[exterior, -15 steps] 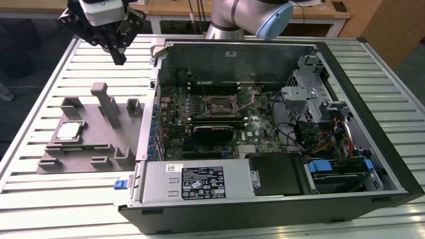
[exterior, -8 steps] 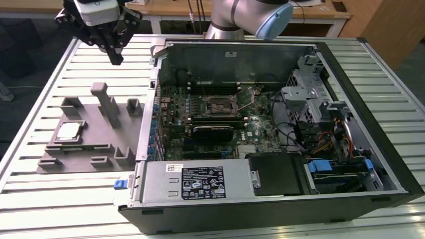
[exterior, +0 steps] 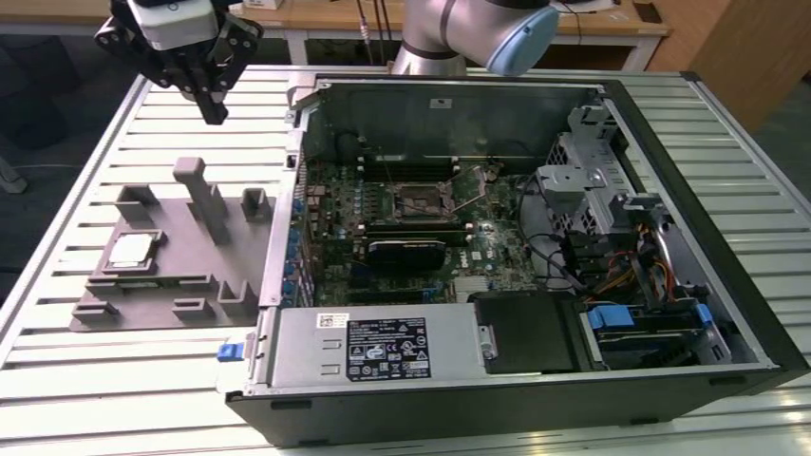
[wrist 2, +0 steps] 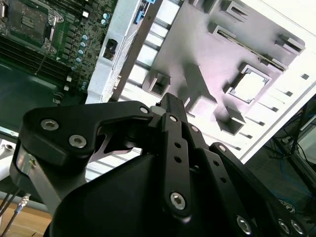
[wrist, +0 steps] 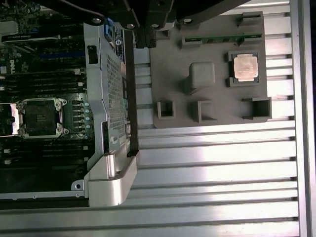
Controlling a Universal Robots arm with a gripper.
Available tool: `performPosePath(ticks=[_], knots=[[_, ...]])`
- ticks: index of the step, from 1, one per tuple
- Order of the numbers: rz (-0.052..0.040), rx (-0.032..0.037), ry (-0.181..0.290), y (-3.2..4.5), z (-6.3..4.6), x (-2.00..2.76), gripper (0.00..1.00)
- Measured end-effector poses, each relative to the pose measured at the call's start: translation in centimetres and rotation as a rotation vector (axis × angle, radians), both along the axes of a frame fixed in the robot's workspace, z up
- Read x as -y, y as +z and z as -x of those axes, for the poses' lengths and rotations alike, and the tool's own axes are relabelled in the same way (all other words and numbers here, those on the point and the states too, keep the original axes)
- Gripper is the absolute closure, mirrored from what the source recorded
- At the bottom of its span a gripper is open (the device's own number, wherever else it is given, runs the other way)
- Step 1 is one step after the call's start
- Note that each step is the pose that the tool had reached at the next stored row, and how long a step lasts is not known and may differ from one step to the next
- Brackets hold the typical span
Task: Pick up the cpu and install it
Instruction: 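Reach for the cpu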
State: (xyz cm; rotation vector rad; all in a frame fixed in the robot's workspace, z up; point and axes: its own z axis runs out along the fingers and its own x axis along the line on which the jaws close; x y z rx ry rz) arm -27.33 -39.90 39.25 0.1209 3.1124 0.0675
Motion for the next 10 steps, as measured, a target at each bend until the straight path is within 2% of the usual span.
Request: performPosePath(ticks=[10], knots=[[0.0000, 0.0001, 0.000, -0.27, 1.2, 0.00, 0.89]])
